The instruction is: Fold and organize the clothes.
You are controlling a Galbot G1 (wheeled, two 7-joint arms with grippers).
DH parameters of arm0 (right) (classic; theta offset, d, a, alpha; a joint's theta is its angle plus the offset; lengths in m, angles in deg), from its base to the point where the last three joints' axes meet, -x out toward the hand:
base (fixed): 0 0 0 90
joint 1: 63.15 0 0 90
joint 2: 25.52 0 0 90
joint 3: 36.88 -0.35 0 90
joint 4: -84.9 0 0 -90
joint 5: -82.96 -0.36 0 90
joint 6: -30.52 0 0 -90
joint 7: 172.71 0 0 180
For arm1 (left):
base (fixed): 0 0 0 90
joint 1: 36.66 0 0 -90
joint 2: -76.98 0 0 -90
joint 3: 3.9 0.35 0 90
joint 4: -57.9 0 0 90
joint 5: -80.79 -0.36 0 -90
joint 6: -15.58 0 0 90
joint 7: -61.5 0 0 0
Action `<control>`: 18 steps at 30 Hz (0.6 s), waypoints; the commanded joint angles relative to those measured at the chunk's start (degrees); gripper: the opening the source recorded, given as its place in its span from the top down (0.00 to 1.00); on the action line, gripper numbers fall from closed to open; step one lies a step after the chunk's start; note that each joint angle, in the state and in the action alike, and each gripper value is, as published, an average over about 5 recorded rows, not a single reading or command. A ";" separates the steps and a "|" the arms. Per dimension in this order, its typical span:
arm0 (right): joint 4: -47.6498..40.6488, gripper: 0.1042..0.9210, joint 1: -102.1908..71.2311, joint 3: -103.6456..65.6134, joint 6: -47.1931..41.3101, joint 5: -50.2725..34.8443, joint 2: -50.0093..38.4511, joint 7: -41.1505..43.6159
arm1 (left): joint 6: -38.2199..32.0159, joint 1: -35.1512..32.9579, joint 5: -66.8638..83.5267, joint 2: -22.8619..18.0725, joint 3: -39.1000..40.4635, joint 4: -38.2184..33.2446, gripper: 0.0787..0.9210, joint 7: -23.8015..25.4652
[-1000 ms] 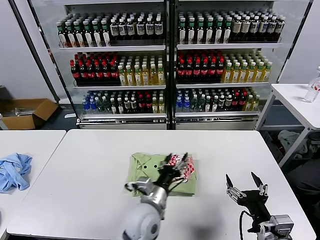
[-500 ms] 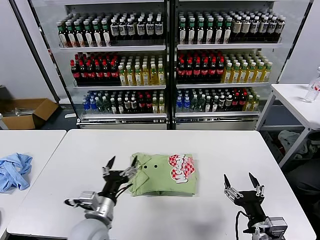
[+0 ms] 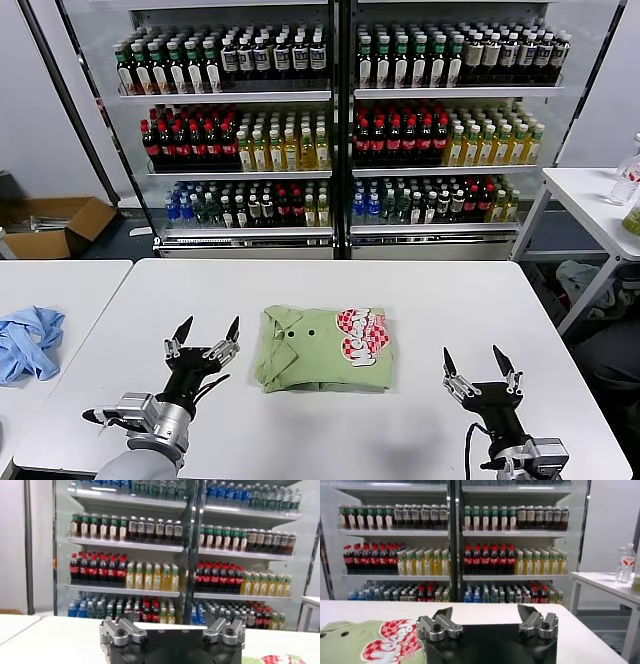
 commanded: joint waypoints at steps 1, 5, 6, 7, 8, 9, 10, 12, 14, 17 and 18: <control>-3.14 0.12 3.66 4.20 -2.73 0.32 0.79 -0.05 | -0.09 -1.72 -0.08 1.48 -2.32 -0.04 0.12 0.25; -7.97 0.12 9.41 9.10 -6.59 -4.22 0.01 -1.07 | 0.16 -2.01 -0.40 0.66 -2.30 0.58 0.12 0.35; -9.33 0.12 11.23 10.43 -7.79 -6.31 -0.23 -1.59 | 0.19 -2.08 -0.46 0.50 -2.29 0.69 0.12 0.33; -10.39 0.12 12.86 11.61 -8.85 -8.21 -0.43 -2.05 | 0.20 -2.18 -0.53 0.34 -2.27 0.77 0.12 0.31; -11.46 0.12 14.53 12.93 -9.90 -10.05 -0.63 -2.58 | 0.19 -2.28 -0.63 0.22 -2.24 0.80 0.12 0.29; -12.56 0.12 16.22 14.27 -10.82 -11.88 -0.78 -3.09 | 0.19 -2.40 -0.77 0.08 -2.18 0.78 0.12 0.28; -13.51 0.12 17.75 15.42 -11.41 -13.42 -0.90 -3.51 | 0.18 -2.48 -0.93 -0.09 -2.10 0.74 0.12 0.27; -15.31 0.12 20.55 17.38 -12.38 -16.17 -0.93 -4.27 | 0.14 -2.61 -1.37 -0.52 -1.82 0.66 0.12 0.27; -17.20 0.12 23.03 18.81 -12.94 -18.04 -0.65 -4.84 | 0.09 -2.68 -1.90 -1.09 -1.33 0.67 0.12 0.27; -20.21 0.12 26.24 20.11 -13.42 -20.13 0.40 -5.61 | -0.01 -2.76 -2.80 -1.95 -0.48 0.72 0.12 0.28; -21.18 0.12 27.13 20.34 -13.50 -20.98 0.96 -5.89 | -0.03 -2.80 -3.03 -2.18 -0.26 0.69 0.12 0.28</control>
